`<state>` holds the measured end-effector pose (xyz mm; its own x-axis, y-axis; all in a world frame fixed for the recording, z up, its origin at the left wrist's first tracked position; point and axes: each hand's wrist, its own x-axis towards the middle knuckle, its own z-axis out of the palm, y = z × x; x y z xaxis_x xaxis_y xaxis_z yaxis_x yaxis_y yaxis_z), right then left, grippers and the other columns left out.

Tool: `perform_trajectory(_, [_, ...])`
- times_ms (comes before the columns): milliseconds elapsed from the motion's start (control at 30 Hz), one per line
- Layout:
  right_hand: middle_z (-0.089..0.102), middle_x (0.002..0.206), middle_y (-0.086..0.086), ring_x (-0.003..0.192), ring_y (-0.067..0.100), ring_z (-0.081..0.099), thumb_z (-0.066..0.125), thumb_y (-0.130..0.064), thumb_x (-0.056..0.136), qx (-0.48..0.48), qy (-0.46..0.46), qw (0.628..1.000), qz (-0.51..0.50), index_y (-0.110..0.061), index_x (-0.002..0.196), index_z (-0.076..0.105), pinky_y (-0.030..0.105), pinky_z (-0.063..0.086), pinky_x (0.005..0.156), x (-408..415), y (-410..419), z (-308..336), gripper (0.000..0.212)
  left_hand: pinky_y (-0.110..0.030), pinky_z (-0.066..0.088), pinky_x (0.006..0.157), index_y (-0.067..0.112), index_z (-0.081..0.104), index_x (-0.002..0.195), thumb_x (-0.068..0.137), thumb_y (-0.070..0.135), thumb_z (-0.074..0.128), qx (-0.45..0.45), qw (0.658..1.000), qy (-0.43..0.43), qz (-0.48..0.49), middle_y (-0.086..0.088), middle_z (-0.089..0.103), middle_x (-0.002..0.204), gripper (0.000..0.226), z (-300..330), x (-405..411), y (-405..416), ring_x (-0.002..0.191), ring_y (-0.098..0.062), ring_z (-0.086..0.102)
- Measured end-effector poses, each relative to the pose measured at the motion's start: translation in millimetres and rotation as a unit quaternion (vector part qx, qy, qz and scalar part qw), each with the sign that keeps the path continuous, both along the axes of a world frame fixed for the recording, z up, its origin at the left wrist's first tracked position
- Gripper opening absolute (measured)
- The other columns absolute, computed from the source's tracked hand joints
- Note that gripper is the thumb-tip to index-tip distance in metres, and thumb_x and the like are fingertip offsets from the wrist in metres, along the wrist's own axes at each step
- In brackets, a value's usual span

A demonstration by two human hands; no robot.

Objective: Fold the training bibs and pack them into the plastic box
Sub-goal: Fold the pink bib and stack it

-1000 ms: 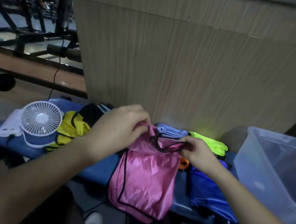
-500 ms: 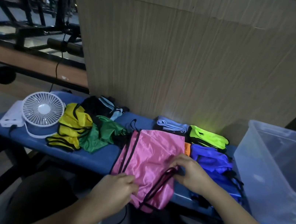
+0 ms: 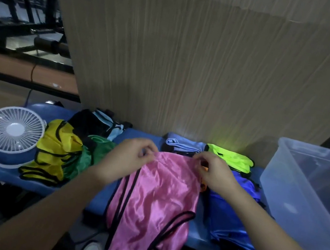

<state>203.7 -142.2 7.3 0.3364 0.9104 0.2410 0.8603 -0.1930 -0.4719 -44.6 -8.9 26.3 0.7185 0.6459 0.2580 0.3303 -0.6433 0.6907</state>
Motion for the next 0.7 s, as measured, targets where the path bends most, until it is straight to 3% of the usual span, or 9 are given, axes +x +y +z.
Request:
perform_trajectory(67, [0.069, 0.111, 0.004, 0.105, 0.026, 0.063, 0.069, -0.025, 0.088, -0.043, -0.011, 0.999, -0.026, -0.017, 0.116, 0.068, 0.039, 0.048, 0.093, 7.2, 14.0, -0.8, 0.030, -0.028, 0.047, 0.088, 0.026, 0.071, 0.108, 0.088, 0.021, 0.072, 0.044, 0.998, 0.033, 0.021, 0.015, 0.069, 0.103, 0.021, -8.5, 22.8, 34.1, 0.093, -0.007, 0.060])
perform_trajectory(167, [0.066, 0.120, 0.003, 0.115, 0.027, 0.059, 0.068, -0.038, 0.086, -0.111, -0.049, 0.992, -0.037, -0.023, 0.128, 0.060, 0.039, 0.044, 0.098, 15.7, 27.6, -11.8, 0.045, -0.037, 0.036, 0.112, 0.020, 0.060, 0.135, 0.090, 0.033, 0.071, 0.042, 0.987, 0.153, 0.022, 0.003, 0.061, 0.136, 0.048, -25.7, 45.6, 69.0, 0.130, -0.019, 0.052])
perform_trajectory(300, [0.069, 0.108, -0.003, 0.107, 0.027, 0.060, 0.077, -0.032, 0.077, -0.106, -0.033, 0.993, -0.029, -0.026, 0.119, 0.066, 0.039, 0.045, 0.094, 22.9, 34.5, -23.4, 0.044, -0.034, 0.020, 0.116, 0.023, 0.040, 0.151, 0.091, 0.049, 0.067, 0.003, 0.950, 0.310, -0.046, 0.008, 0.053, 0.147, 0.071, -38.0, 63.5, 83.8, 0.139, -0.014, 0.044])
perform_trajectory(367, [0.065, 0.094, -0.010, 0.098, 0.025, 0.062, 0.078, -0.021, 0.071, -0.067, -0.010, 0.998, -0.015, -0.026, 0.105, 0.072, 0.038, 0.047, 0.088, 24.0, 35.3, -22.9, 0.034, -0.031, 0.021, 0.108, 0.026, 0.046, 0.147, 0.088, 0.053, 0.068, 0.014, 0.938, 0.341, -0.060, 0.008, 0.058, 0.140, 0.068, -39.3, 65.2, 86.8, 0.134, -0.013, 0.048])
perform_trajectory(467, [0.055, 0.079, -0.015, 0.091, 0.027, 0.059, 0.074, -0.009, 0.071, -0.035, -0.014, 0.999, -0.001, -0.023, 0.087, 0.075, 0.036, 0.045, 0.081, 22.6, 36.2, -20.0, 0.021, -0.032, 0.027, 0.100, 0.027, 0.065, 0.122, 0.083, 0.054, 0.072, 0.070, 0.941, 0.328, -0.052, 0.005, 0.067, 0.119, 0.048, -39.7, 62.2, 91.0, 0.119, -0.016, 0.057])
perform_trajectory(567, [0.050, 0.074, -0.015, 0.085, 0.023, 0.055, 0.073, -0.008, 0.076, -0.003, 0.000, 1.000, 0.009, -0.028, 0.081, 0.063, 0.030, 0.036, 0.074, 16.0, 31.0, -15.5, 0.023, -0.033, 0.032, 0.097, 0.034, 0.063, 0.094, 0.081, 0.054, 0.075, 0.091, 0.964, 0.248, -0.033, 0.007, 0.069, 0.098, 0.027, -29.9, 49.6, 90.6, 0.102, -0.016, 0.061])
perform_trajectory(700, [0.056, 0.063, -0.008, 0.062, 0.000, 0.054, 0.064, -0.007, 0.089, 0.033, 0.075, 0.997, -0.004, -0.028, 0.082, 0.050, 0.018, 0.037, 0.058, 2.6, 24.7, -6.5, 0.026, -0.030, 0.030, 0.086, 0.030, 0.064, 0.083, 0.073, 0.062, 0.076, 0.132, 0.981, 0.141, 0.023, 0.010, 0.062, 0.073, 0.035, -8.6, 24.0, 83.0, 0.090, -0.017, 0.054])
